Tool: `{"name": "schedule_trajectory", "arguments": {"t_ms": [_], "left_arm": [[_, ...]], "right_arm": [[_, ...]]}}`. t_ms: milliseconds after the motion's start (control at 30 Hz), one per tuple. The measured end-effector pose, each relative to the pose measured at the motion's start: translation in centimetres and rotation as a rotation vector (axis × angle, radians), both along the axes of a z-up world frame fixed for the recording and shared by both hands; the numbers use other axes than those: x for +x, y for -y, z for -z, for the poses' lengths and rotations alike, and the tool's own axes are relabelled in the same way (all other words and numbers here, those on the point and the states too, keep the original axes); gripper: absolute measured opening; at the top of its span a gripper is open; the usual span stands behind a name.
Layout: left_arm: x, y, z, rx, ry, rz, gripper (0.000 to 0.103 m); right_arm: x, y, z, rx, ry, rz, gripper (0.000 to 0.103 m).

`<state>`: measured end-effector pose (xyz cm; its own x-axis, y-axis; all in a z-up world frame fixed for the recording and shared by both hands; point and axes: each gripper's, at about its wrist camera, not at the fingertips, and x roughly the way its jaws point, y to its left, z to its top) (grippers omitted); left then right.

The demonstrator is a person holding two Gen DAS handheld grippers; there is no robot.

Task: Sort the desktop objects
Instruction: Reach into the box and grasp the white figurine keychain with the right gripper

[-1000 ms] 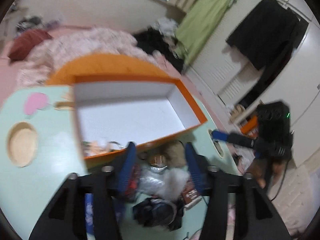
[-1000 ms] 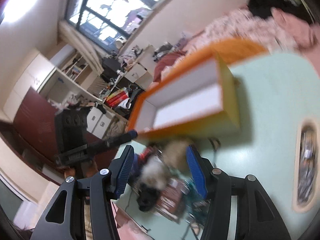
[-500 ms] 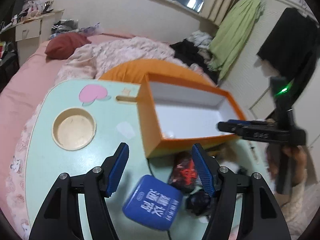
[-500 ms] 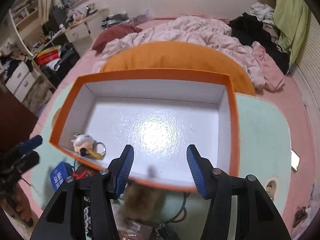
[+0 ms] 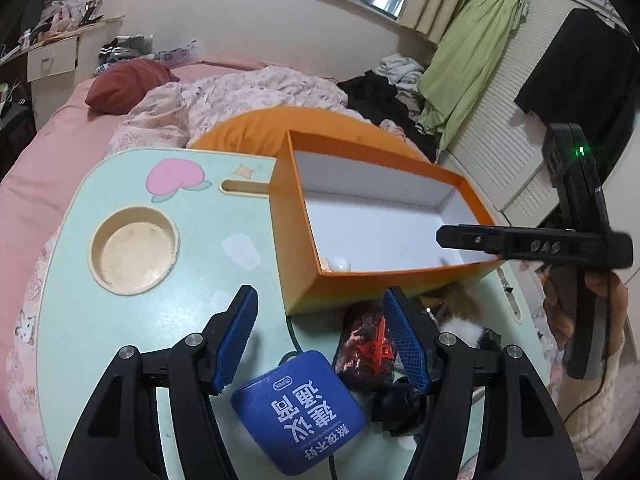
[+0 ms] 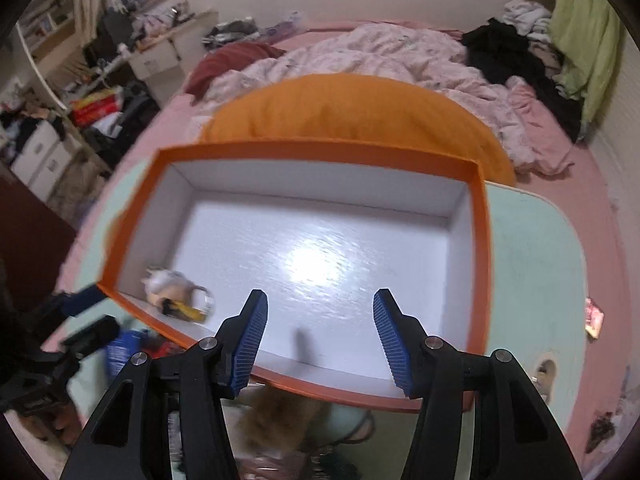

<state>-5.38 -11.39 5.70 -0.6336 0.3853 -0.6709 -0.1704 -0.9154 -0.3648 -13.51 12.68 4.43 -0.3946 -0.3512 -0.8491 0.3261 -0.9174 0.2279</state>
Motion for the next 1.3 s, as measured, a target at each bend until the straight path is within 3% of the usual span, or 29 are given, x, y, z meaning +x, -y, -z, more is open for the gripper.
{"name": "schedule_trajectory", "arguments": {"t_ms": [67,133,233,433,567,667,733,800,967,1033,1067,1100,1133,1300], "left_arm": [[-0.1,0.6,-0.1,0.014,0.0,-0.009,0.066],[-0.2,1.5,0.0,0.025,0.004,-0.039,0.066],[-0.2,2.7,0.0,0.052,-0.005,-0.074,0.066],[0.1,5.5,0.0,0.135,-0.02,-0.15,0.066],[0.2,6.6,0.0,0.15,-0.028,-0.172,0.066],[0.2,6.9,0.0,0.156,-0.029,-0.179,0.066],[0.1,7.0,0.0,0.158,-0.029,-0.18,0.066],[-0.1,6.8,0.1,0.158,-0.027,-0.18,0.066],[-0.2,6.5,0.4,0.155,-0.017,-0.17,0.066],[-0.2,6.5,0.4,0.153,-0.017,-0.166,0.066],[-0.1,6.5,0.4,0.154,-0.018,-0.167,0.066],[-0.1,6.5,0.4,0.155,-0.018,-0.167,0.066],[0.0,6.5,0.3,0.157,-0.02,-0.167,0.066],[0.0,6.2,0.4,0.154,-0.021,-0.164,0.066]], "right_arm": [[-0.8,0.3,-0.4,-0.132,0.077,-0.061,0.055],[-2.5,1.0,0.1,-0.273,0.224,-0.116,0.055],[-4.5,3.2,1.0,-0.285,0.339,-0.137,0.055],[-4.3,9.0,2.1,-0.118,0.343,-0.223,0.055],[-4.2,11.6,3.4,0.003,0.339,-0.248,0.055],[-4.3,12.3,3.7,0.027,0.324,-0.264,0.058],[-4.5,12.2,3.6,0.016,0.331,-0.261,0.057],[-4.8,11.7,3.6,-0.023,0.353,-0.26,0.04],[-5.1,9.9,4.1,-0.089,0.356,-0.224,0.04],[-5.6,8.7,3.3,-0.118,0.301,-0.184,0.04],[-5.5,8.2,3.0,-0.143,0.29,-0.174,0.031],[-5.4,7.8,2.8,-0.183,0.288,-0.169,0.013],[-5.6,6.7,2.0,-0.243,0.287,-0.164,0.002],[-4.9,3.8,-1.6,-0.296,0.185,-0.143,0.004]]}}
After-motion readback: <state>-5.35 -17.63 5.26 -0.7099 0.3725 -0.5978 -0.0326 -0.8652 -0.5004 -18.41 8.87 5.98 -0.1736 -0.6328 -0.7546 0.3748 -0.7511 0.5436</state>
